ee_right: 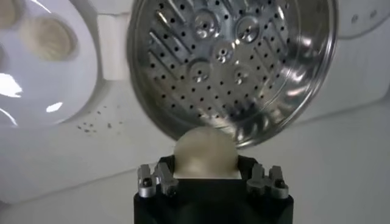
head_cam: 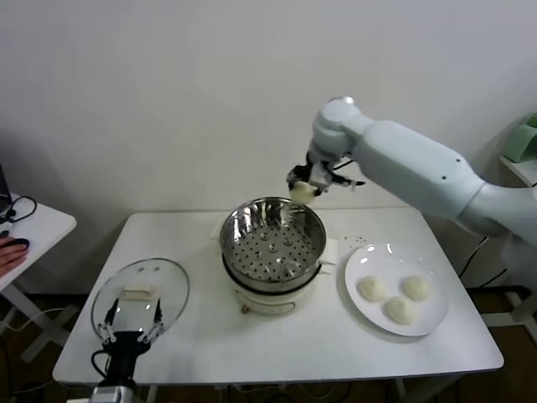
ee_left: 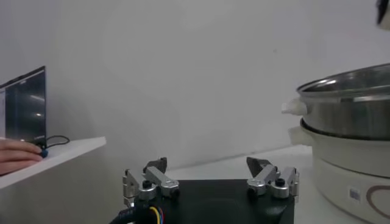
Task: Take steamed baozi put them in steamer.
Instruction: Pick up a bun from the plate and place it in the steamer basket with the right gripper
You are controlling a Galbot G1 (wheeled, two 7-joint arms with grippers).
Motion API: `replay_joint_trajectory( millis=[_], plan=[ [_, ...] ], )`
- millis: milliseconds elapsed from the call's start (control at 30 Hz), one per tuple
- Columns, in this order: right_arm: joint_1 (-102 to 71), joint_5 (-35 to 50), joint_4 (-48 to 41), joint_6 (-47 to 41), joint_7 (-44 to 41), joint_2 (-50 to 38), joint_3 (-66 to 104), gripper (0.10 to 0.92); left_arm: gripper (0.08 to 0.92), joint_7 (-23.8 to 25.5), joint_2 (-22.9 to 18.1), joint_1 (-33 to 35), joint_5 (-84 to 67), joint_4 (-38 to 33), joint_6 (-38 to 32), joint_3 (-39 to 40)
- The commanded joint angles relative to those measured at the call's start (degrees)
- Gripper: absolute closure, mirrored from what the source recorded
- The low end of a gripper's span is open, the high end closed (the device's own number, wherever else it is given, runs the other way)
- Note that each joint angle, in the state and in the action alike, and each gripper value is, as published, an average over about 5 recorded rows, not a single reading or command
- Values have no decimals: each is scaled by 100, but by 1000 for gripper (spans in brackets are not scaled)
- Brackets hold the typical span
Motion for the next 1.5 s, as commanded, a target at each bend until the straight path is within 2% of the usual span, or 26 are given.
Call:
replay_joint_trajectory(
  millis=[33,233,533,1133,1333,1500],
  plan=[
    [-204,-714,-117,334,48,771,-115,355,177,-4,12,22,-32,-4,-5,-13],
    [-565,-1350,-644,467,169,978,-28,355,177,-10,20,47,-83,-8,-24,-33],
    [-982,-1841,-844,453,239,855,51,355,177,-13,19,28,-156,126,-72,-6],
    [-1270,-1929,-915,430,261,889,142,351,177,-25,-15,5,-151,181,-55,-6],
    [-1275,-1947,-902,387,366,866,179,236,177,-31,-21,6,-151,193,-64,0],
    [-1239,-1978,-871,414,304,864,336,204,177,-33,-34,6,-150,170,-59,0]
  ],
)
